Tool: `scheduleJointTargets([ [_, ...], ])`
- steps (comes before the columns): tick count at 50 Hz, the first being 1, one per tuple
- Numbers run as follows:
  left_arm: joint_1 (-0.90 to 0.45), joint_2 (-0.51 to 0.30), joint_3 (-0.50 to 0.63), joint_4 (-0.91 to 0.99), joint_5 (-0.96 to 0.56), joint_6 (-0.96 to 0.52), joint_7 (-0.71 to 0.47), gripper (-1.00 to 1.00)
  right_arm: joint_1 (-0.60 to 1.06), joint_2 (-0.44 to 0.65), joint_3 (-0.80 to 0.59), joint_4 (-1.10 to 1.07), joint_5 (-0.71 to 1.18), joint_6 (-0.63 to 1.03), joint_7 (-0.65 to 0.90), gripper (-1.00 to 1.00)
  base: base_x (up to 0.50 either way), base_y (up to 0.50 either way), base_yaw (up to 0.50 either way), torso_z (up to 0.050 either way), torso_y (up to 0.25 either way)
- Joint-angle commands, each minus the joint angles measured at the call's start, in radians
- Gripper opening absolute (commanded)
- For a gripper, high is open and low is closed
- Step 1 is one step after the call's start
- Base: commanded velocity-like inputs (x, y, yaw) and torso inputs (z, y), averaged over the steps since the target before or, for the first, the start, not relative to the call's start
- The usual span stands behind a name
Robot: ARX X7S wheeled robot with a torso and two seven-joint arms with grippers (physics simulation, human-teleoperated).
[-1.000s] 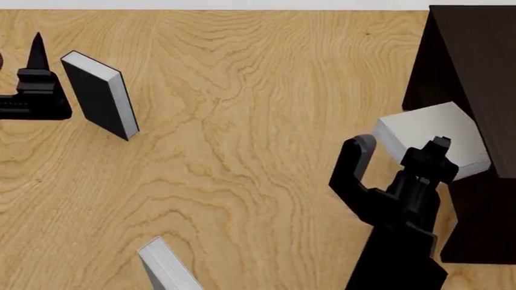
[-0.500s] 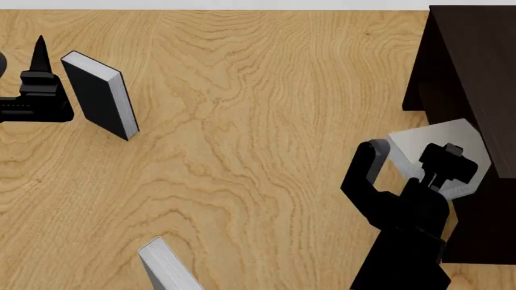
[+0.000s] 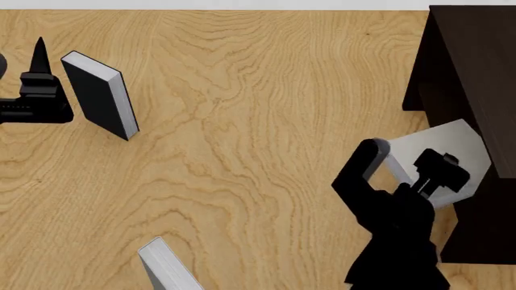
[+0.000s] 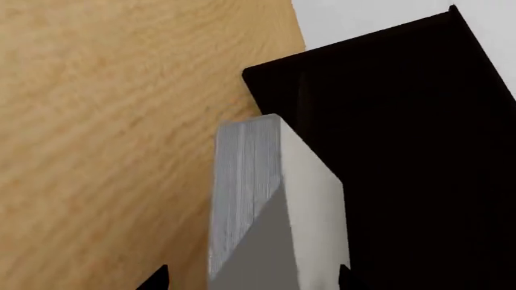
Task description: Pick up the book on the right and place it on the cabinet shelf.
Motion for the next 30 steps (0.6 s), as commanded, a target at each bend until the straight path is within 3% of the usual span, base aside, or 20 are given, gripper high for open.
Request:
scheduleJointTargets([
  [1, -0.004, -0.001, 0.002, 0.002, -0.004, -0.002, -0.003, 1.00, -0.014, 0.080, 0.041, -0.315, 0.016, 0.128, -0.027, 1.00, 0.00, 0.00, 0.00, 0.000, 0.000],
  [19, -0.002, -0.006, -0.005, 0.006, -0.014, 0.000, -0.005, 1.00, 0.012, 0.154, 0.036, -0.711, 0.043, 0.332, -0.035, 1.00, 0.00, 0.00, 0.00, 0.000, 0.000],
  [30, 0.003, -0.012, -0.010, 0.011, -0.018, 0.002, -0.008, 1.00, 0.017, 0.180, 0.142, -0.853, 0.157, 0.389, -0.073, 1.00, 0.00, 0.00, 0.00, 0.000, 0.000],
])
